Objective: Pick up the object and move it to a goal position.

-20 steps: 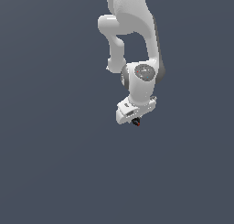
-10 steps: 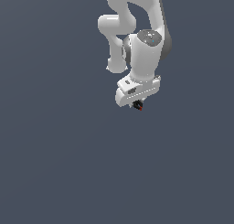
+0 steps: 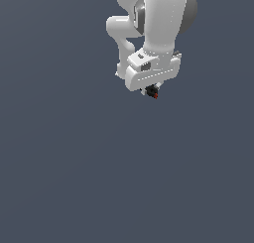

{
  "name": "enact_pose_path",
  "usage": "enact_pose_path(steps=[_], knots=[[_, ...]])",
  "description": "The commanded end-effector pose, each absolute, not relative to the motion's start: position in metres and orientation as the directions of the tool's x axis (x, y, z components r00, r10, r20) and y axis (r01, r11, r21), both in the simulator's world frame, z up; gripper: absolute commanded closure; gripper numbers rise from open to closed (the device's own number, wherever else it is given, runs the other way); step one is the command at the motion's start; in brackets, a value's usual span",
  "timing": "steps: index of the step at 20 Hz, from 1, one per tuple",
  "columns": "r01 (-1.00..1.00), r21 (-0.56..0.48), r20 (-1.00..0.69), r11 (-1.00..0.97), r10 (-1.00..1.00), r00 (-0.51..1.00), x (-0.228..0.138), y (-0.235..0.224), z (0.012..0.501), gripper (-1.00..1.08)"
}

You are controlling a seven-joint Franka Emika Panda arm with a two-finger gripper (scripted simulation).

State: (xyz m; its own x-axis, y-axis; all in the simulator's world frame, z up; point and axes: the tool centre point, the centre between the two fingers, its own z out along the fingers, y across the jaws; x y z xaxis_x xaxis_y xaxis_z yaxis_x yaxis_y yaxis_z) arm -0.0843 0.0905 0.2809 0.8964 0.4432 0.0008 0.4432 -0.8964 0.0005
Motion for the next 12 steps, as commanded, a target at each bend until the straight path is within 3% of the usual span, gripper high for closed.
enact_pose_path(steps=[1, 12], knots=[[0.443, 0.0, 0.0, -0.896, 0.443, 0.896, -0.09, 0.09, 0.3, 1.08], [0.443, 0.0, 0.0, -0.897, 0.443, 0.897, -0.1, 0.09, 0.345, 1.08]])
